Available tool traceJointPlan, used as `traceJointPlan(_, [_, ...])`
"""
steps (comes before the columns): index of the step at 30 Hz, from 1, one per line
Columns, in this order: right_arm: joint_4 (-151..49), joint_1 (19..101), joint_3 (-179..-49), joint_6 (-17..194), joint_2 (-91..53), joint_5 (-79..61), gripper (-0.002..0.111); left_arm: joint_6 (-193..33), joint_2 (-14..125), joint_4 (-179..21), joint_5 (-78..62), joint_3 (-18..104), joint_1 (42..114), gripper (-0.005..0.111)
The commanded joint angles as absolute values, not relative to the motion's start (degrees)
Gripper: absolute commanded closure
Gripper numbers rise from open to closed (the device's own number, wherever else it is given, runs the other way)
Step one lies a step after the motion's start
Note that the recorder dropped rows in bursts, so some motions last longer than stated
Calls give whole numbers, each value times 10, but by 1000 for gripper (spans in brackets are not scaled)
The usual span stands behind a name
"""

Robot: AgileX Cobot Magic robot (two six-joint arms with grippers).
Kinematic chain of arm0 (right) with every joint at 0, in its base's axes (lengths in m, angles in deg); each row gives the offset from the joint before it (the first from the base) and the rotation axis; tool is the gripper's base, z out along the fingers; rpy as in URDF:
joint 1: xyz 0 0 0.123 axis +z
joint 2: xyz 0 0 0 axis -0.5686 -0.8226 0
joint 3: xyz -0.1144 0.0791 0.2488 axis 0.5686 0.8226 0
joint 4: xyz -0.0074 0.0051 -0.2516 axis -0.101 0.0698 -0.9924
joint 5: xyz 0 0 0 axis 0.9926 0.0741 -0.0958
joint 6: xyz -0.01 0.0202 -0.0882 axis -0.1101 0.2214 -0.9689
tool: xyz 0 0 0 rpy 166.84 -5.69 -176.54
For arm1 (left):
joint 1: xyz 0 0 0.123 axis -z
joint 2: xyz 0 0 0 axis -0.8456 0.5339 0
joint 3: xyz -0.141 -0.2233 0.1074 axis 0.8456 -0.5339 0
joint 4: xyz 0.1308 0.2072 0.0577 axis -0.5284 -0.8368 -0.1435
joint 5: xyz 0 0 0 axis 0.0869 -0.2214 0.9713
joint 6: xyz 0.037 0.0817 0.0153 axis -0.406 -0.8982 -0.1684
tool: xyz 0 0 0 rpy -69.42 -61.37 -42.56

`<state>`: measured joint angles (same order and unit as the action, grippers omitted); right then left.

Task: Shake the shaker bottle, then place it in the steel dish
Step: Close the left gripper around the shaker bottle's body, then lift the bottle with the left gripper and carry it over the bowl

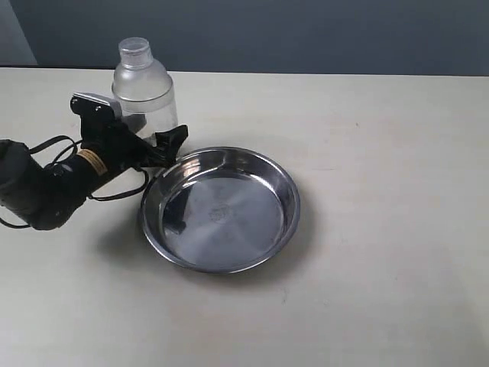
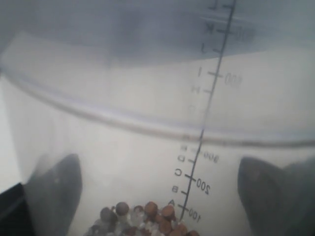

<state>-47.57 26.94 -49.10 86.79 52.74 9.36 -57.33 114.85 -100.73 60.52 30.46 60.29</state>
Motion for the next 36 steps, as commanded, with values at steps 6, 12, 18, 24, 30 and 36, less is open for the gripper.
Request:
traceJointPlan(6, [-475,267,-490,867,530,86,109,-568,1059,-993,620,270,596,107])
traceJointPlan(12, [-475,267,-490,867,530,86,109,-504,926,-1074,620,227,597,107])
traceJointPlan(18, [-475,267,-490,867,530,86,109,-328,888,-1204,449,189,667,107])
traceJointPlan(24, [-475,267,-490,867,530,86,109,-321,813,-1217,620,206,685,107])
traceJointPlan(30, [-475,267,-490,867,530,86,109,-408,796,-1156,369,174,763,107])
traceJointPlan(36, [-475,267,-490,867,530,86,109,-374,786,-1123,620,147,749,107])
